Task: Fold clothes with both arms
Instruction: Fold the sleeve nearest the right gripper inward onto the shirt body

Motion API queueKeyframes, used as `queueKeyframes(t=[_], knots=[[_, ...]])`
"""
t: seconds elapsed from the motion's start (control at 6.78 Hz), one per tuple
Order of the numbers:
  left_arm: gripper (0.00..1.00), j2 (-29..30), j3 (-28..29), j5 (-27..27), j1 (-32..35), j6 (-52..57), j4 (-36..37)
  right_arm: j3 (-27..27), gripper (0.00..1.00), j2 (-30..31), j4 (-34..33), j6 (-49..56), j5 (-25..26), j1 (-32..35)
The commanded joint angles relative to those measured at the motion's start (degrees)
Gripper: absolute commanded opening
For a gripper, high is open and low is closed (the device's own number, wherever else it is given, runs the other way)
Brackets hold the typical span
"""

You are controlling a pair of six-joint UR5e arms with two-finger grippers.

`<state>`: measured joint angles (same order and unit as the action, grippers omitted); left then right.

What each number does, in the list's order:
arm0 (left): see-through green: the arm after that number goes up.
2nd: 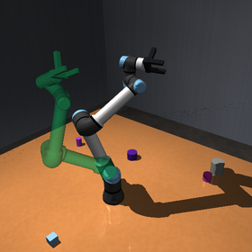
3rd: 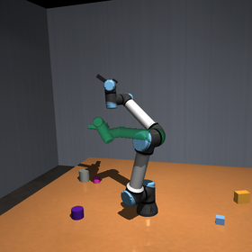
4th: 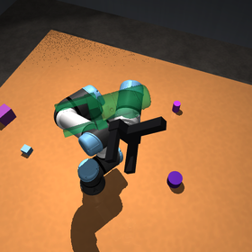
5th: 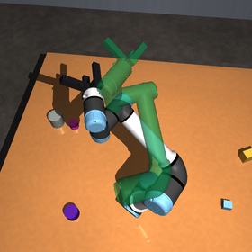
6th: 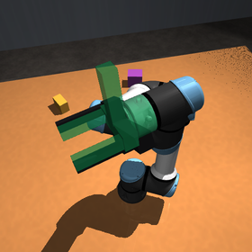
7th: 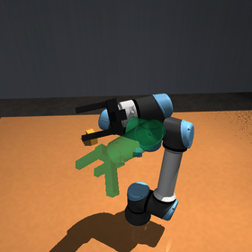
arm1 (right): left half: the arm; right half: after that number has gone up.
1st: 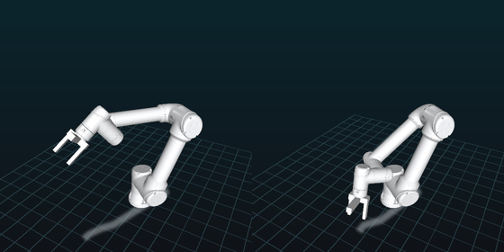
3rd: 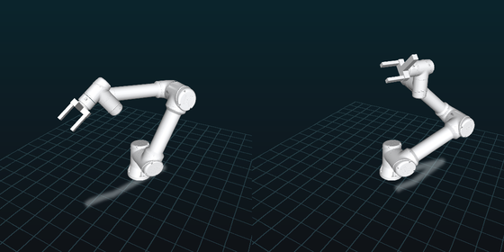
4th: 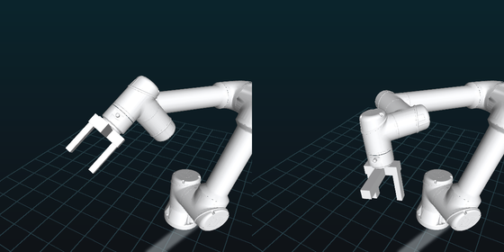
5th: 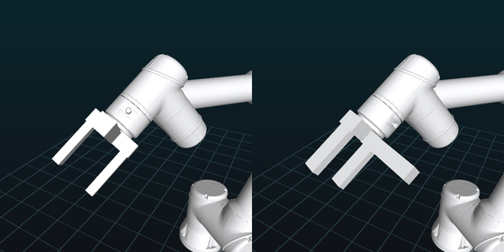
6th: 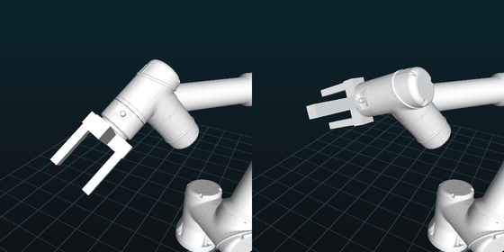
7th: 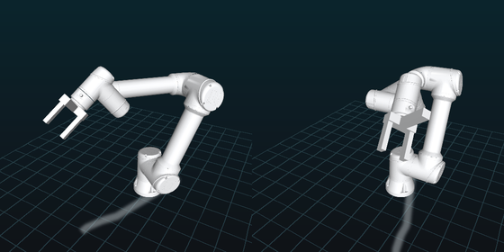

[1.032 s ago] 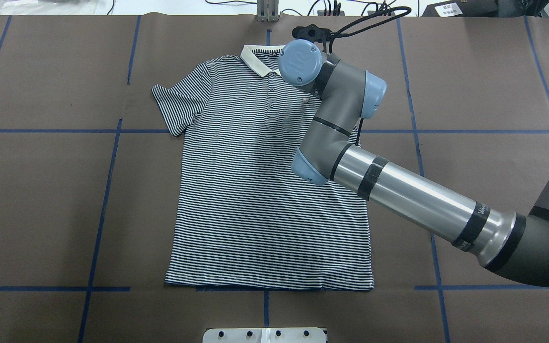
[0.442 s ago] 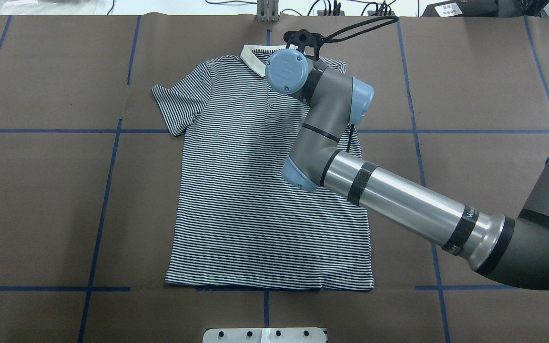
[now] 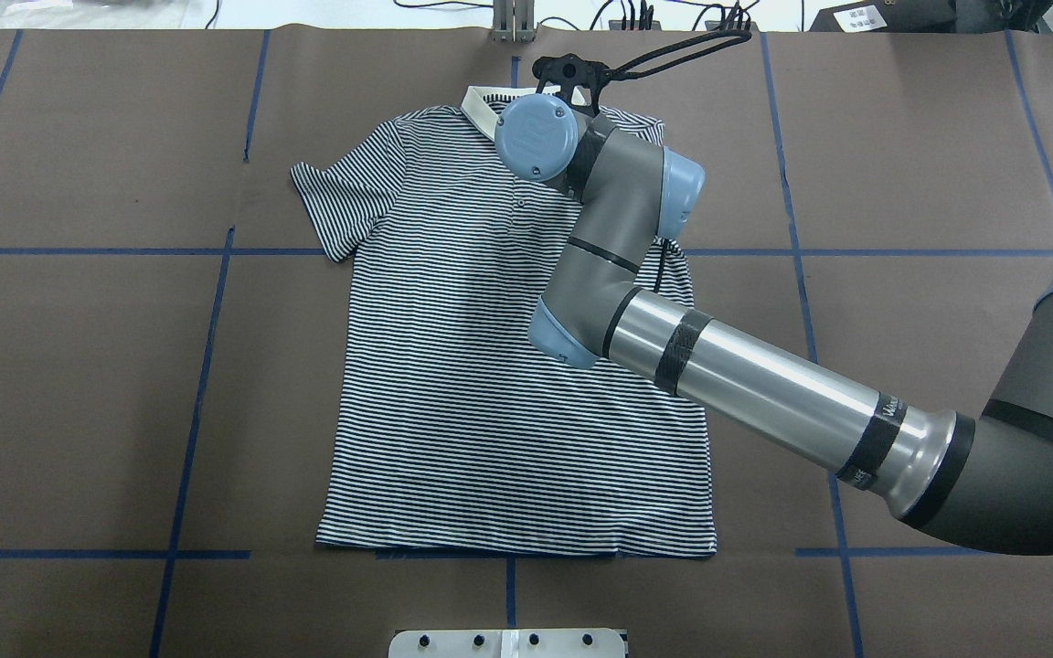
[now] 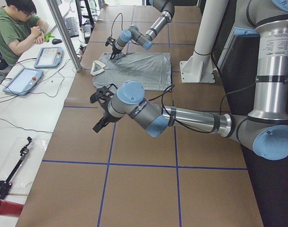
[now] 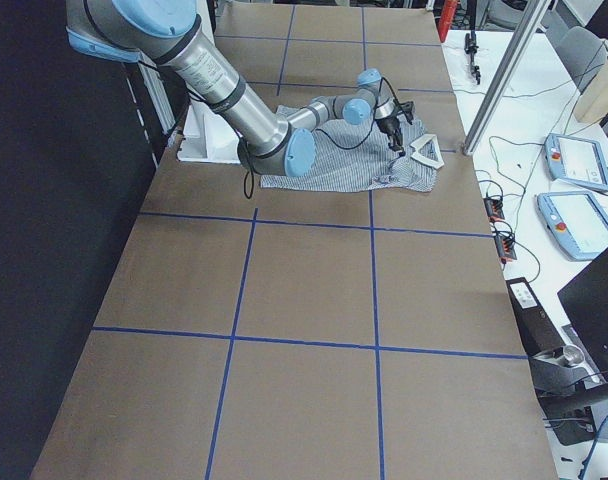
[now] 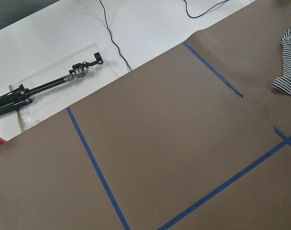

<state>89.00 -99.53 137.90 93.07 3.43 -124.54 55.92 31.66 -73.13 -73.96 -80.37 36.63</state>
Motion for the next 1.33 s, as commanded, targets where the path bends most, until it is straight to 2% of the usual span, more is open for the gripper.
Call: queueKeyframes(t=[0.0, 0.44, 0.59, 0.74, 0.88, 1.18], knots=[[1.0, 0.03, 0.13, 0.0, 0.0, 0.0, 0.09, -0.03, 0.0, -0.11, 0.09, 0.05, 0.47, -0.85], [1.0, 0.12, 0.13, 0.0, 0.0, -0.09, 0.09, -0.02, 0.0, -0.11, 0.09, 0.05, 1.88, -2.44], [1.0, 0.12, 0.13, 0.0, 0.0, -0.09, 0.0, 0.06, 0.25, -0.11, 0.09, 0.13, 1.8, -2.52], [1.0, 0.12, 0.13, 0.0, 0.0, 0.0, 0.0, 0.32, 0.99, -0.02, 0.0, 1.35, 1.8, -2.53], [1.0, 0.12, 0.21, 0.0, 0.0, 0.0, 0.09, 1.2, 1.0, -0.11, 0.09, 4.32, 1.01, -1.48], [1.0, 0.21, -0.05, 0.0, 0.0, -0.09, 0.0, 3.65, 1.0, 0.15, 0.18, 12.13, -11.33, 4.74]])
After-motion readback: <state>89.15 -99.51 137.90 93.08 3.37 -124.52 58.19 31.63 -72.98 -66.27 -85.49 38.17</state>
